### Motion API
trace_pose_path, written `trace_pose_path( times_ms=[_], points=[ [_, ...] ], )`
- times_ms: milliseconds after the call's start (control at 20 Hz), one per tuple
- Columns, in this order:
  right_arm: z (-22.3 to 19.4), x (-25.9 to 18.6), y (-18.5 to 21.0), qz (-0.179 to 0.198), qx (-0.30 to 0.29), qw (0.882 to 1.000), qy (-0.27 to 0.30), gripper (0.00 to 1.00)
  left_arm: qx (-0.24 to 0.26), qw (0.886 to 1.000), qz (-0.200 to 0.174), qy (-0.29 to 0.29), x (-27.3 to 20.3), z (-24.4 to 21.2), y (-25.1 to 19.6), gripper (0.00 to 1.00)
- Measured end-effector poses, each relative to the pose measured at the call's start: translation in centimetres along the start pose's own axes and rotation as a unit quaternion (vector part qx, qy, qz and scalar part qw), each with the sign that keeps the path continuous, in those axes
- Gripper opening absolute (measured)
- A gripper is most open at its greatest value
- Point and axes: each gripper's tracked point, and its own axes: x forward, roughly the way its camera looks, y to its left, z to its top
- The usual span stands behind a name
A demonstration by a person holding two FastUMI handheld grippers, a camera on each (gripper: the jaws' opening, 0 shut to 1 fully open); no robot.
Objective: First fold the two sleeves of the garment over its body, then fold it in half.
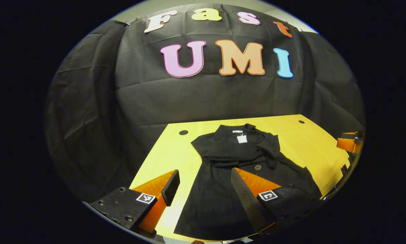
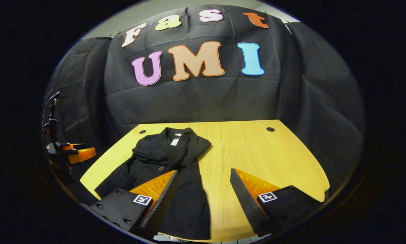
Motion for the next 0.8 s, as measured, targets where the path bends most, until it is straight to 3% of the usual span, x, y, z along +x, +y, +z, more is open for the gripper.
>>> trace_pose_path(
  times_ms=[250, 350, 450, 550, 600, 800],
  points=[
    [-3.8, -0.6, 1.5, -0.003, -0.010, 0.999, 0.042, 0.98, -0.006, 0.999, 0.001, 0.035, -1.1, -4.3, 1.5, 0.95],
    [-5.4, -0.8, 1.9, -0.006, -0.013, 0.998, 0.059, 0.93, -0.008, 0.999, 0.001, 0.052, -1.5, -6.2, 1.9, 0.94],
    [-7.7, -0.8, 2.2, -0.011, -0.017, 0.996, 0.085, 0.98, -0.010, 0.997, 0.001, 0.076, -1.7, -8.6, 2.3, 0.94],
    [-9.7, -0.9, 2.2, -0.016, -0.020, 0.993, 0.111, 0.93, -0.010, 0.995, 0.001, 0.100, -2.0, -10.8, 2.6, 0.95],
    [-10.7, -1.1, 2.3, -0.018, -0.021, 0.992, 0.122, 0.98, -0.010, 0.994, 0.002, 0.113, -2.2, -12.0, 2.9, 0.95],
    [-13.9, -1.1, 1.9, -0.029, -0.022, 0.986, 0.163, 0.98, -0.011, 0.989, 0.005, 0.148, -2.8, -15.5, 3.6, 0.95]
  ],
)
